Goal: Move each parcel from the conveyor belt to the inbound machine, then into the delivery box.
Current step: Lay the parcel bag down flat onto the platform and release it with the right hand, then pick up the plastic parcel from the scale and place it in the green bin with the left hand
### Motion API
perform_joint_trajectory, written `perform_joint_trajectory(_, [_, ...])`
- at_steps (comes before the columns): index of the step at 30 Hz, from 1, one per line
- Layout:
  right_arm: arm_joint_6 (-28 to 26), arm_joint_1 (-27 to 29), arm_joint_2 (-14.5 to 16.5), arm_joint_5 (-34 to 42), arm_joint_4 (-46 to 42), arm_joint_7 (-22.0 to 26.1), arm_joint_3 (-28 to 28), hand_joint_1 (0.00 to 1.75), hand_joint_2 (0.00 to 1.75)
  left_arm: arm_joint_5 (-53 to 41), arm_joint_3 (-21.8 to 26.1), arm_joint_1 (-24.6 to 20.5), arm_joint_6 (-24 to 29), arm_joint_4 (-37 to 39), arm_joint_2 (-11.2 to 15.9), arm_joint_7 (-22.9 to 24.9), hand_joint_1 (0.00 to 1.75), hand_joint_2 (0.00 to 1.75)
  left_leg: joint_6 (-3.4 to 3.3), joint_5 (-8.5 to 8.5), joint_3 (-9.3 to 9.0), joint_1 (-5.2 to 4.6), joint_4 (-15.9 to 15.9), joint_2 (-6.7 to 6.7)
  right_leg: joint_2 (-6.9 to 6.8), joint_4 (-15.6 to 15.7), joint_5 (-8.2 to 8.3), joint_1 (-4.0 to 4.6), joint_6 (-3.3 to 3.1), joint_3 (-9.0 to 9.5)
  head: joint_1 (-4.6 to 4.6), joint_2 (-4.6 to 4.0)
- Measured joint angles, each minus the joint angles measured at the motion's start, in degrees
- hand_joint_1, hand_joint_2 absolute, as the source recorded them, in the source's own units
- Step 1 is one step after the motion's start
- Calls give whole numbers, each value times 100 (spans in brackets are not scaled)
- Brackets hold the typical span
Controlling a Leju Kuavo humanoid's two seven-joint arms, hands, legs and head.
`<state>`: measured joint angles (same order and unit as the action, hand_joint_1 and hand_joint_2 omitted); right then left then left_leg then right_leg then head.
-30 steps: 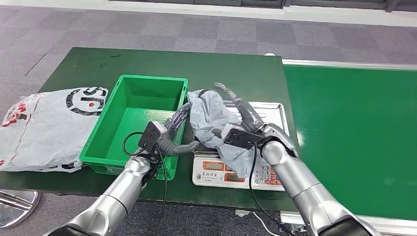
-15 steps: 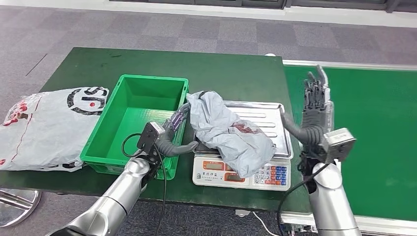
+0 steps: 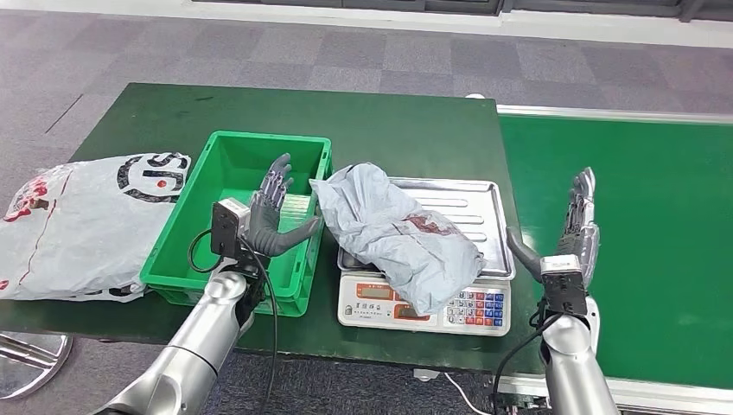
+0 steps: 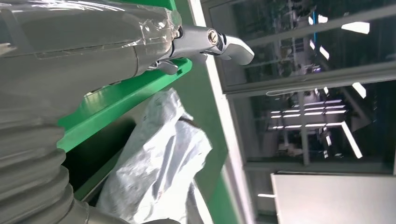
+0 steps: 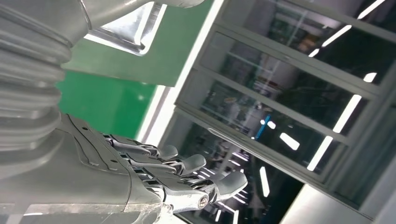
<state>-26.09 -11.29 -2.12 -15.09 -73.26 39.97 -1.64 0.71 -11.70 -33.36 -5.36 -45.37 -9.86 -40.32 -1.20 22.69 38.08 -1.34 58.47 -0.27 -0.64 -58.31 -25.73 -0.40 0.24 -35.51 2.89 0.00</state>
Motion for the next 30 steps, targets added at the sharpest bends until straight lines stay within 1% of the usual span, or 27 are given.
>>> perform_joint_trajectory(2, [17, -15, 13, 217, 172, 10, 0, 0, 175, -2, 63, 82, 268, -261, -7, 1, 0, 175, 1, 0, 1, 0, 0, 1, 2, 0, 0, 0, 0, -1, 0, 0])
perform_joint_trajectory(4, [-4, -56, 25, 449, 371, 11, 8, 0, 175, -9, 123, 189, 735, -714, -29, 0, 0, 175, 1, 1, 4, 0, 0, 2, 5, 0, 0, 0, 0, -3, 0, 0])
perform_joint_trajectory(6, [-134, -125, 31, 514, 577, 13, 63, 0, 175, -17, 151, 237, 1206, -1170, -56, -4, 0, 175, 0, 2, 6, -1, 0, 1, 5, 0, -1, -1, 0, -4, 0, 0])
perform_joint_trajectory(8, [-282, -221, 33, 530, 805, 14, 180, 0, 175, -33, 151, 238, 1559, -1509, -94, -5, 0, 175, 0, 3, 6, -1, 1, 0, 4, 0, -2, -1, 0, -5, 0, 0])
perform_joint_trajectory(12, [-585, -397, 37, 590, 1192, 16, 448, 0, 175, -148, 96, 206, 2078, -1853, -232, -3, 0, 175, -2, 2, 6, -1, 2, -5, -6, 1, -2, -2, 1, -6, 0, 0])
perform_joint_trajectory(14, [-677, -502, 36, 687, 1336, 16, 560, 0, 175, -422, -78, 31, 1977, -1615, -300, 42, 0, 175, -6, -1, 6, -1, 3, -8, -10, 2, -1, -3, 2, -7, 0, 0])
perform_joint_trajectory(17, [-634, -703, 39, 801, 1523, 16, 662, 0, 175, -1395, -643, -437, 1667, -632, -425, 349, 0, 175, -10, -6, 7, -4, 3, -14, -15, 2, 4, -6, 7, -3, 0, 0])
perform_joint_trajectory(19, [-605, -824, 42, 776, 1635, 17, 712, 0, 175, -2086, -1076, -686, 1505, 13, -520, 737, 0, 175, -10, -6, 6, -7, 4, -6, -8, 2, 10, -8, 11, -4, 0, 0])
perform_joint_trajectory(22, [-585, -922, 41, 734, 1783, 16, 761, 0, 175, -2786, -1619, -935, 1234, 816, -635, 1522, 0, 175, -10, -6, 6, -11, 5, 4, 7, 2, 14, -11, 14, -7, 0, 0])
perform_joint_trajectory(23, [-580, -932, 40, 729, 1819, 16, 780, 0, 175, -2889, -1750, -994, 1152, 1037, -655, 1726, 0, 175, -10, -6, 6, -11, 6, 7, 10, 2, 14, -11, 15, -8, 0, 0])
perform_joint_trajectory(26, [-603, -936, 36, 676, 1891, 16, 809, 0, 175, -2951, -1994, -1157, 880, 1540, -669, 2131, 0, 175, -10, -5, 7, -11, 5, 9, 13, 2, 13, -10, 14, -10, 0, 0])
perform_joint_trajectory(30, [-676, -930, 20, 586, 1963, 16, 821, 0, 175, -2822, -2030, -1364, 470, 1958, -664, 2763, 0, 175, -7, -3, 7, -8, 3, 5, 12, 1, 9, -7, 8, -8, 0, 0])
